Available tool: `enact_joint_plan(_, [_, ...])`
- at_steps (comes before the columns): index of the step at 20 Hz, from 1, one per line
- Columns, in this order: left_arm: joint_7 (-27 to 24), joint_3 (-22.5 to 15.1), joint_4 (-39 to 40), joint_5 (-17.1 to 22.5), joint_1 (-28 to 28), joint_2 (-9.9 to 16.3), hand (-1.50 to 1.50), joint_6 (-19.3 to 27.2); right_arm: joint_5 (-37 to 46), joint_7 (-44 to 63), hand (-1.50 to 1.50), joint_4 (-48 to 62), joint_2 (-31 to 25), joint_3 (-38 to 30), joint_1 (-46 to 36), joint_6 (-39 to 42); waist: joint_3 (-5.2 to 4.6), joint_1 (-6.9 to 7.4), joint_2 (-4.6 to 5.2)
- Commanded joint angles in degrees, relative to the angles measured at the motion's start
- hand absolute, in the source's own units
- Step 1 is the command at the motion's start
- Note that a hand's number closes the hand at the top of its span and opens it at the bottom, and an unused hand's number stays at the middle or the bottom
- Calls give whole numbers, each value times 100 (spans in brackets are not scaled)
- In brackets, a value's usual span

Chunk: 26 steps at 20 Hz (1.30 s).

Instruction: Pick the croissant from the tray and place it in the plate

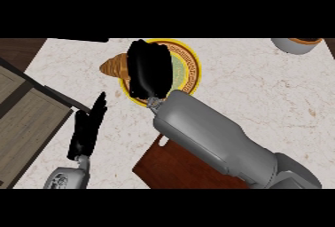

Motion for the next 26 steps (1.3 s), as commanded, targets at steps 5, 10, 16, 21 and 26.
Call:
enact_joint_plan(5, [144, 323, 67, 220, -226, 219, 0, -182, -976, -236, 150, 1551, 6, 38, -777, -631, 1, -95, 30])
enact_joint_plan(10, [-42, 252, -181, 189, 216, 235, 0, -199, -1257, -853, 150, 2505, 6, -51, -792, -751, 4, -84, 28])
enact_joint_plan(16, [-111, 125, 23, 109, 19, 78, 0, -174, -2058, -1451, 150, 2907, 6, -156, -614, -235, 3, 11, 82])
enact_joint_plan(21, [20, 215, -148, 196, 55, 187, 0, -250, -2540, -2305, 150, 3482, 6, -508, -368, 748, 11, -36, 74])
enact_joint_plan(26, [-172, 109, 101, 89, -147, 3, 0, -163, -2782, -2774, -150, 3785, 6, -545, -480, 1258, 8, -13, 108])
